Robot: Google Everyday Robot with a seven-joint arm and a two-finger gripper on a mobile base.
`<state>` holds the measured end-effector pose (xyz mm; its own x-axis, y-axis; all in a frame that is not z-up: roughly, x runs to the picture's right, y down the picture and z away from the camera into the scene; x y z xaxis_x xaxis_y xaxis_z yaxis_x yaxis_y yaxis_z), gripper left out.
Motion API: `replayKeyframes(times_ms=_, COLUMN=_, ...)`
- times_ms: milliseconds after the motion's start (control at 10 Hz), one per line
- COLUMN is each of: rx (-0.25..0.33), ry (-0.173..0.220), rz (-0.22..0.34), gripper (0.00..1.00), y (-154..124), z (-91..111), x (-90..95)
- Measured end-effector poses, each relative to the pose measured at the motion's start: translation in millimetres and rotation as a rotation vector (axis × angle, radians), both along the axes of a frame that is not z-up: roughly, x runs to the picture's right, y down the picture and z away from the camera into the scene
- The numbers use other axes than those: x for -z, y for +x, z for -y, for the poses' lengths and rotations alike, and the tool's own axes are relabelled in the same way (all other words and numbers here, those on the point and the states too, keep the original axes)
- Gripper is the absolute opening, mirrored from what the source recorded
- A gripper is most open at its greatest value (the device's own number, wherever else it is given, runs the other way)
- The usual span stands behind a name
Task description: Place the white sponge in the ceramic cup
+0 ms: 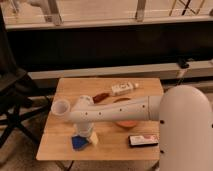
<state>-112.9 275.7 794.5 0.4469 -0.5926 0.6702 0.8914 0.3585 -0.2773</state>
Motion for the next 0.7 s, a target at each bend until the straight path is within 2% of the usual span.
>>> replayKeyframes(times_ms=700, rx=0.014, ry=-0.009, rz=0.002, gripper=0.8, y=-12.1, z=-0.8, x=-3.9)
